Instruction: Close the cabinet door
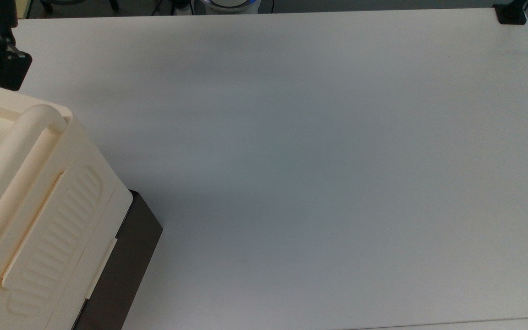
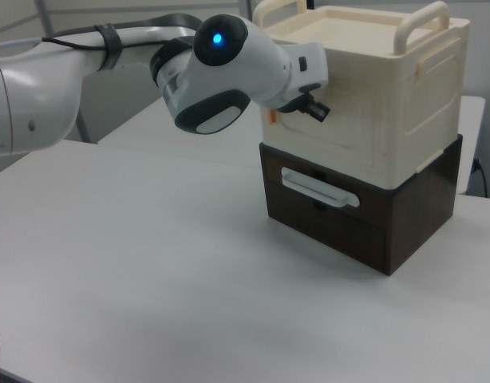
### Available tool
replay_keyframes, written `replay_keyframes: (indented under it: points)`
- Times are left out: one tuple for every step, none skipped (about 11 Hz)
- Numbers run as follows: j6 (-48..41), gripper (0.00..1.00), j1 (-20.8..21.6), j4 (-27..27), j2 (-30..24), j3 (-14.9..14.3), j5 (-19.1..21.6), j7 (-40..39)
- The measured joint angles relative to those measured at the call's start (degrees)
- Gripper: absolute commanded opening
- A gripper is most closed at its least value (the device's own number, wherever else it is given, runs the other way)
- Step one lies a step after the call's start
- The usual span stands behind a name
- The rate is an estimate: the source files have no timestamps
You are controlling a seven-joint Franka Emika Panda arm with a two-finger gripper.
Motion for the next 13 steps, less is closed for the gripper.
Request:
replay_keyframes:
  points:
    - [0.8,0.00,0.0,0.1,0.2,0.2,0.1,0.1]
    - [0.8,0.01,0.0,0.1,0.2,0.2,0.1,0.1]
    - [0.8,0.03,0.0,0.1,0.2,0.2,0.1,0.1]
    - [0.8,0.06,0.0,0.1,0.2,0.2,0.1,0.1]
    - [0.8,0.08,0.0,0.1,0.2,0.2,0.1,0.1]
    - [0.7,0.09,0.0,0.0,0.1,0.3,-0.1,0.1]
    - [-0.3,0.11,-0.1,0.0,0.0,0.3,-1.1,0.0]
    - [-3.5,0.14,-0.3,0.0,-0.6,0.3,-3.3,0.0]
    - [-9.0,0.15,-0.9,0.1,-1.7,0.2,-7.2,0.1]
    - [-16.2,0.15,-2.0,0.1,-3.3,0.2,-11.9,0.0]
    - [-21.1,0.21,-2.7,0.2,-4.6,0.2,-14.9,-0.2]
    - [-28.3,0.29,-3.4,0.2,-6.6,0.2,-18.6,-1.0]
    - [-34.7,0.29,-3.6,0.6,-8.3,0.2,-21.2,-1.8]
